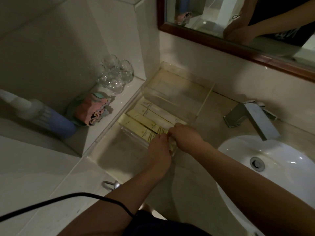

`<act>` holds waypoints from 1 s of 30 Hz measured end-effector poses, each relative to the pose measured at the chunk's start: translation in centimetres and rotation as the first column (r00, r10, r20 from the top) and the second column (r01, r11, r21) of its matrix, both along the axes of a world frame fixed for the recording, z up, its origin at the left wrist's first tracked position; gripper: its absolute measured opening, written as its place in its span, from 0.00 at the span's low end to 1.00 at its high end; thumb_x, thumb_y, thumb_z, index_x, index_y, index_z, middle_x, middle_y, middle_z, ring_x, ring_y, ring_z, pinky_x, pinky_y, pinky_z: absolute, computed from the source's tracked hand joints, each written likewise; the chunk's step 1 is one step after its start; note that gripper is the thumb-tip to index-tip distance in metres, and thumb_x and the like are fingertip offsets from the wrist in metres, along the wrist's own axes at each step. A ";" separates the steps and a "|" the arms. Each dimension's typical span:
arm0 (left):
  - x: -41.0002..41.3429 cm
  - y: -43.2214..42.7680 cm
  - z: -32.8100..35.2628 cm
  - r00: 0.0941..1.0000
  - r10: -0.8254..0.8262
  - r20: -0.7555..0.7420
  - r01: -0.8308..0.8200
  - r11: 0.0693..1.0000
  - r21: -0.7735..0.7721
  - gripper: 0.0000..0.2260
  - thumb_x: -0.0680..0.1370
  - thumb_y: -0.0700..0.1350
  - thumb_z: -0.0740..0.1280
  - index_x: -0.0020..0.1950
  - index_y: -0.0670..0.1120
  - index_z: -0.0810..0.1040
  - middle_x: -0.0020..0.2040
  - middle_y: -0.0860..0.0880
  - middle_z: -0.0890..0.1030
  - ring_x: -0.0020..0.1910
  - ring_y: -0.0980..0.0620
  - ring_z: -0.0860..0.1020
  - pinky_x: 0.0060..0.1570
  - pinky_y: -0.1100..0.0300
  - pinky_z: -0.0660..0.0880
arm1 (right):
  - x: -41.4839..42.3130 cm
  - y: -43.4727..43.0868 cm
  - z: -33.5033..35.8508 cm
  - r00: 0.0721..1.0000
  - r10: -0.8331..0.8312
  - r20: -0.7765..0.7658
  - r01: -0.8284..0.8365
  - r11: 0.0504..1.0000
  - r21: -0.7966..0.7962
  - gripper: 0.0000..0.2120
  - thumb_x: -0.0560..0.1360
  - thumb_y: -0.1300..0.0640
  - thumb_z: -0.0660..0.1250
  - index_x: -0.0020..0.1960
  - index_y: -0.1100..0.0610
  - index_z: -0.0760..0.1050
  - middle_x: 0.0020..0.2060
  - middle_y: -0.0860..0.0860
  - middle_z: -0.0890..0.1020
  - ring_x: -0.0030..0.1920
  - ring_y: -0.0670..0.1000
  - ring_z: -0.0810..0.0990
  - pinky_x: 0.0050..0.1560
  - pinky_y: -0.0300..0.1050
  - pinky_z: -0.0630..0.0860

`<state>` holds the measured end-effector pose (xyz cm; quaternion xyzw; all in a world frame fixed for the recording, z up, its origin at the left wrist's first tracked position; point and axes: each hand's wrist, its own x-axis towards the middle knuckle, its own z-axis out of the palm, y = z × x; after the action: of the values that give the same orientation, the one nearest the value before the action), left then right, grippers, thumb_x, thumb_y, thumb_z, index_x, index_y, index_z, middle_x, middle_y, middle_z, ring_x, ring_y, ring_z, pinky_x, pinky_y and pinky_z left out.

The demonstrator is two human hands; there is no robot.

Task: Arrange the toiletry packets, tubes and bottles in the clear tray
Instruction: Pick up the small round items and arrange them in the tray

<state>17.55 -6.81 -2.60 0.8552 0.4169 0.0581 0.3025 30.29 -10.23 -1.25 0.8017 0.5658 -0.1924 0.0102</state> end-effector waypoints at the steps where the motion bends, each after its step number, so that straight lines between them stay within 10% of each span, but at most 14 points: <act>1: -0.1 0.1 -0.1 1.000 -0.002 0.006 0.002 1.000 -0.004 0.12 0.73 0.39 0.66 0.55 0.47 0.75 0.52 0.47 0.77 0.49 0.48 0.75 0.44 0.53 0.73 | 0.0 0.0 0.1 1.000 0.005 0.010 -0.005 1.000 -0.005 0.13 0.77 0.58 0.61 0.60 0.53 0.75 0.54 0.56 0.75 0.52 0.59 0.79 0.46 0.49 0.74; 19: -2.3 4.2 0.9 0.992 0.021 0.121 -0.044 0.980 0.193 0.15 0.73 0.41 0.66 0.59 0.41 0.75 0.60 0.40 0.75 0.59 0.41 0.73 0.57 0.46 0.73 | -0.5 -0.6 0.2 0.997 -0.078 -0.028 0.080 0.995 0.052 0.16 0.74 0.61 0.63 0.61 0.50 0.76 0.55 0.54 0.76 0.54 0.58 0.78 0.49 0.50 0.77; 23: -3.9 9.9 0.4 0.988 -0.005 -0.152 0.037 0.978 0.206 0.26 0.79 0.52 0.60 0.74 0.44 0.61 0.77 0.39 0.57 0.77 0.39 0.53 0.73 0.44 0.55 | -1.8 -0.3 0.4 0.985 -0.161 -0.066 0.169 0.976 0.136 0.19 0.75 0.56 0.61 0.65 0.49 0.73 0.59 0.53 0.76 0.57 0.57 0.76 0.53 0.51 0.77; 30: -4.8 9.9 -1.9 0.945 -0.136 -0.297 0.175 0.978 0.110 0.31 0.80 0.60 0.49 0.78 0.44 0.49 0.79 0.41 0.49 0.78 0.41 0.45 0.75 0.44 0.44 | -5.3 1.9 0.5 0.987 -0.151 -0.057 0.155 0.986 0.067 0.25 0.74 0.51 0.62 0.70 0.43 0.67 0.66 0.51 0.73 0.65 0.57 0.71 0.61 0.52 0.72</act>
<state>12.80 3.12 -4.49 0.9032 0.3827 -0.0630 0.1840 24.94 -8.32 -0.76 0.8373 0.5093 -0.1928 -0.0478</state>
